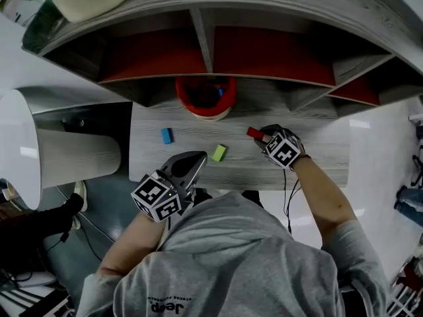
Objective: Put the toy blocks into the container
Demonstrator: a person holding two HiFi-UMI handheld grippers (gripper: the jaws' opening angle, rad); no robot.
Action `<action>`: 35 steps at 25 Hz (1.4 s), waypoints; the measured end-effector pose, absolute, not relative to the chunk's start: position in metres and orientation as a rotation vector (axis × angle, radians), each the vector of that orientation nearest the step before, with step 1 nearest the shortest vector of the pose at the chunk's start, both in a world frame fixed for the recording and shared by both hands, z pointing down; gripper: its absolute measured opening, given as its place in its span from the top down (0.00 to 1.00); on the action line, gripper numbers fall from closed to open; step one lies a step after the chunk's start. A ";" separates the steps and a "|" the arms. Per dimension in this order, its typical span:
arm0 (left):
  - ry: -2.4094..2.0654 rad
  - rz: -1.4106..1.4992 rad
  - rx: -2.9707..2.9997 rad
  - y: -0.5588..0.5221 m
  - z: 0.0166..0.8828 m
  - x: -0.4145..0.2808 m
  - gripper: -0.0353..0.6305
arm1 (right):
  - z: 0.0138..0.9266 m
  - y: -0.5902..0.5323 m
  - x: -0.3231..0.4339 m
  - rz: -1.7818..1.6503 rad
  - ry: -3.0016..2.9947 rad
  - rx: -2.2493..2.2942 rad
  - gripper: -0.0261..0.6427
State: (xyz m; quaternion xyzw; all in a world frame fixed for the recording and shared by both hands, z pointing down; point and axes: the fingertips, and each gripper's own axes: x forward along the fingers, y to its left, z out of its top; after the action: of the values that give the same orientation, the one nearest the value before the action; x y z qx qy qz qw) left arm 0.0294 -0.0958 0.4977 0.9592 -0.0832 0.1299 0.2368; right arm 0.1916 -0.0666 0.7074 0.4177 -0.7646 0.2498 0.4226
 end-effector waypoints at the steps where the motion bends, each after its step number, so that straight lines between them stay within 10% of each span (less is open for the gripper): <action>1: -0.240 0.339 2.636 -0.101 0.492 0.027 0.90 | 0.686 -0.073 0.188 0.621 -1.940 1.079 0.72; 11: -0.387 0.144 2.735 -0.157 0.423 -0.003 0.90 | 0.515 -0.158 0.149 0.409 -2.019 1.160 0.72; 26: -0.502 0.052 2.756 -0.185 0.393 -0.046 0.90 | 0.508 -0.221 0.109 0.301 -1.943 1.126 0.72; 35: -0.506 0.054 2.737 -0.182 0.399 -0.051 0.90 | 0.508 -0.212 0.098 0.334 -1.979 1.129 0.53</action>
State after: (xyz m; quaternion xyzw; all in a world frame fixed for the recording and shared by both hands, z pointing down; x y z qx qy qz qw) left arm -0.0507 -0.1820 0.3989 0.9674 -0.1790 0.0191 0.1781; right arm 0.0984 -0.2121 0.5077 0.4477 -0.7850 0.1326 0.4071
